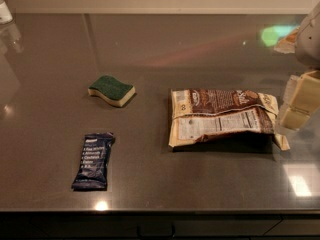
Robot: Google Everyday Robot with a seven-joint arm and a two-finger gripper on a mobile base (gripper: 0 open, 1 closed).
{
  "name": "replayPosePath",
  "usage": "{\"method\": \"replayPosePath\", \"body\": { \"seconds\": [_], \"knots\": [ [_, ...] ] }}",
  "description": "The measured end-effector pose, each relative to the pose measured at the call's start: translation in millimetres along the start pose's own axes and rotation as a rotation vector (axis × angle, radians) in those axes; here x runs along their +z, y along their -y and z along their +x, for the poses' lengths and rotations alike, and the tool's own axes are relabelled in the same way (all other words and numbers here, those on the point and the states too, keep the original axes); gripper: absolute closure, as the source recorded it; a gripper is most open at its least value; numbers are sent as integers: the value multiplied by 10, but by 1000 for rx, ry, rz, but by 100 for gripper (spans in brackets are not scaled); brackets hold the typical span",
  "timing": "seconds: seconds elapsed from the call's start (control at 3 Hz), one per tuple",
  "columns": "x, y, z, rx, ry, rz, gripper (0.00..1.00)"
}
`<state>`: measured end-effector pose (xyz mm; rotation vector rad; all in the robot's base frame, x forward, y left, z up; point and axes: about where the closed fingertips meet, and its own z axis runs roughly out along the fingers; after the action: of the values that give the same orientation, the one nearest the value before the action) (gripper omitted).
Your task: Move rxbar blueberry near brown chip bag
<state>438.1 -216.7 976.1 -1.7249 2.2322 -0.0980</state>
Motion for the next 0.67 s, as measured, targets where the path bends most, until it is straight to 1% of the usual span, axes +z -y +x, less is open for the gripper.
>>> {"method": "replayPosePath", "body": {
  "seconds": [0.33, 0.67],
  "knots": [
    [-2, 1, -2, 0, 0, 1, 0],
    [53, -11, -207, -26, 50, -13, 0]
  ]
}}
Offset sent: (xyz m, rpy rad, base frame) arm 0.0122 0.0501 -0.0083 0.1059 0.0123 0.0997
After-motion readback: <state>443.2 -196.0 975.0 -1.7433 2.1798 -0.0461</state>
